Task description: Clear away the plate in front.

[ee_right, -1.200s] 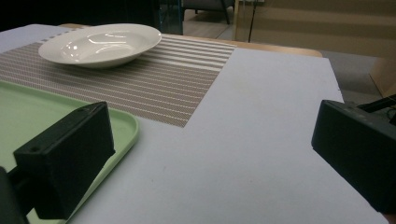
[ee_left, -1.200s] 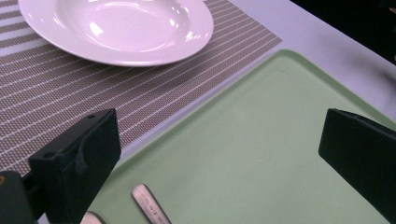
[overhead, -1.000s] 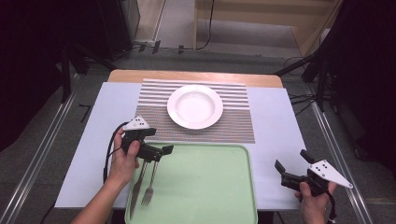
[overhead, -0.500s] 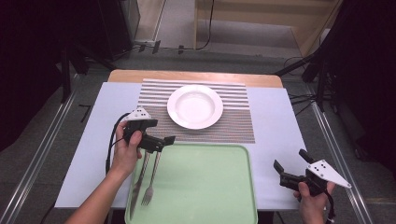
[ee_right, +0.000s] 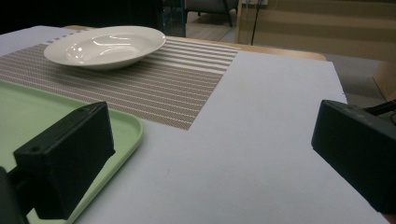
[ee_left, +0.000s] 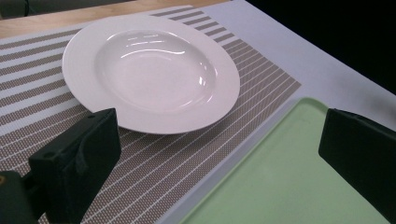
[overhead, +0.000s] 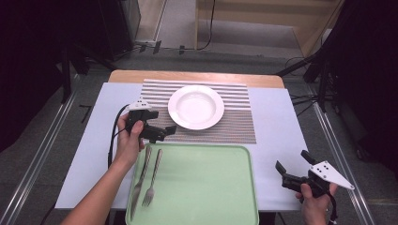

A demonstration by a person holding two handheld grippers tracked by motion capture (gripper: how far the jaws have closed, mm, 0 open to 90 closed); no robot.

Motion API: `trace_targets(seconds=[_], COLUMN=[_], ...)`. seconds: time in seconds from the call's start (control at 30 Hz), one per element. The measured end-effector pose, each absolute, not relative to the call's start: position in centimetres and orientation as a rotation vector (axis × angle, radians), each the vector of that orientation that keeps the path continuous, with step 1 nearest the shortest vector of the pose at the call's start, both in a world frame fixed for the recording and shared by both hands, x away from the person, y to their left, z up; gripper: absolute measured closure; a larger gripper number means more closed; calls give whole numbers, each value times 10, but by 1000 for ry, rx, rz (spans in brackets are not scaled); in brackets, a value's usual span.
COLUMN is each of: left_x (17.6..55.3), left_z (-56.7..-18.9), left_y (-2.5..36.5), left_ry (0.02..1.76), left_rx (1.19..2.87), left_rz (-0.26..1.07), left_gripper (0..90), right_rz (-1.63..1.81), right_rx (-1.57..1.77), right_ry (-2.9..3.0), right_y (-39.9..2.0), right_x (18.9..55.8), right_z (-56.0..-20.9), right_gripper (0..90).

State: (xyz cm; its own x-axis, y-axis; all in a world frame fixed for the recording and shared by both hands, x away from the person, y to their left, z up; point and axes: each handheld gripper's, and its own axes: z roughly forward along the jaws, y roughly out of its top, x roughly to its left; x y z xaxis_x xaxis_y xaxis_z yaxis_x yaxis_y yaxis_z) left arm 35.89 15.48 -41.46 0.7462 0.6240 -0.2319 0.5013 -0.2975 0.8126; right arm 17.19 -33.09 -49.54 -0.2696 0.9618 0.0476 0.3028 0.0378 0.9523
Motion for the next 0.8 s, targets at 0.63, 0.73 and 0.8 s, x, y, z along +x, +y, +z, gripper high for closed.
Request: trace_targets(seconds=[0.63,0.73,0.8], left_x=[385,390,393], left_z=[-412,-411,-412], left_y=[143,141,140], left_ry=[838,835,843], left_rx=[1970,1968,1960], left_rz=[132,130,118], left_gripper=[0,0,0], right_rz=[1276,1277,1269], right_rx=[1312,1311,1305], right_ry=[1644,1644,1648], right_y=[-330,-330,-331], right_x=[171,171,172], right_z=[-493,-494,-494], right_gripper=[0,0,0])
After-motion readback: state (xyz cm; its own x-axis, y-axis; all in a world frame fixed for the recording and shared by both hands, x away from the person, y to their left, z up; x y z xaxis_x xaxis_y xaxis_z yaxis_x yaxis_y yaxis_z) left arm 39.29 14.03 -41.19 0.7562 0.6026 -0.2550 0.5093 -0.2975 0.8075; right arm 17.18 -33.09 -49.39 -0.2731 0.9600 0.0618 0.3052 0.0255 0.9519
